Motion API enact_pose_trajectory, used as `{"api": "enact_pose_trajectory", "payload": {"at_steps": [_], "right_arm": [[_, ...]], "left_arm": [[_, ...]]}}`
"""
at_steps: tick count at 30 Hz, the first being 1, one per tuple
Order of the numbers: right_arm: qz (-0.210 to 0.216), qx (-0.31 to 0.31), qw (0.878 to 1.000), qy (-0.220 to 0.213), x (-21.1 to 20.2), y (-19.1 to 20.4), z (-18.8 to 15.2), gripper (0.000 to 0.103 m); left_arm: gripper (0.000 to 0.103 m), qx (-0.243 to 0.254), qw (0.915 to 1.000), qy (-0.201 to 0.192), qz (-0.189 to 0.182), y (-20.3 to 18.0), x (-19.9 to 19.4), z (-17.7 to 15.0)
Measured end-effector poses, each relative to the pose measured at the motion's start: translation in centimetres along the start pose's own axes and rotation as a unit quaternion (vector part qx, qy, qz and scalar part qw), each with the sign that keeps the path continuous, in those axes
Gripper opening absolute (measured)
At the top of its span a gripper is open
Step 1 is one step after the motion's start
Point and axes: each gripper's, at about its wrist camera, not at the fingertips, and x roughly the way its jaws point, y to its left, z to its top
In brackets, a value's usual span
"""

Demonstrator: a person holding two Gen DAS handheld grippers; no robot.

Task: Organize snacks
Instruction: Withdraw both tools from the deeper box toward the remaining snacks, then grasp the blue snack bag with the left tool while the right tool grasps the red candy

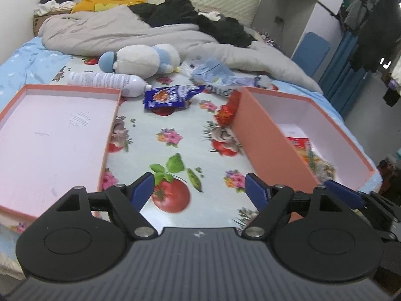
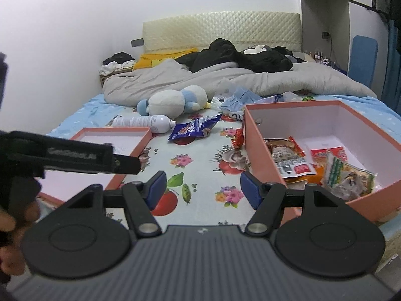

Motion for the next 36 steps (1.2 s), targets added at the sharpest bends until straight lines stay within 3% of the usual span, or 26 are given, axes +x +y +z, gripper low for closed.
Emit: {"api": "enact_pose_trajectory", "payload": {"at_steps": [7,18,30,36], "right_arm": [[-0.006,-0.011,1.0,0.004,4.2,2.0,-0.2,0.067],[-0.082,0.05,0.995,0.006,14.4,2.2,0.3,0.066],[-0.186,0.122,0.975,-0.01,24.9,-0.3,1.0,0.062],[-0.22,0.131,0.967,-0.006,28.6,-0.8,1.6,0.056]], "left_arm": [[0.082,-0.016,0.9997,0.011,0.014,3.0,5.3,2.4],[0.082,-0.001,0.999,0.045,-0.006,6.1,15.6,8.9],[0.082,0.016,0.994,0.08,-0.073,5.1,26.9,16.5],[0.082,0.051,0.9924,0.088,-0.069,4.1,31.6,18.3]]}}
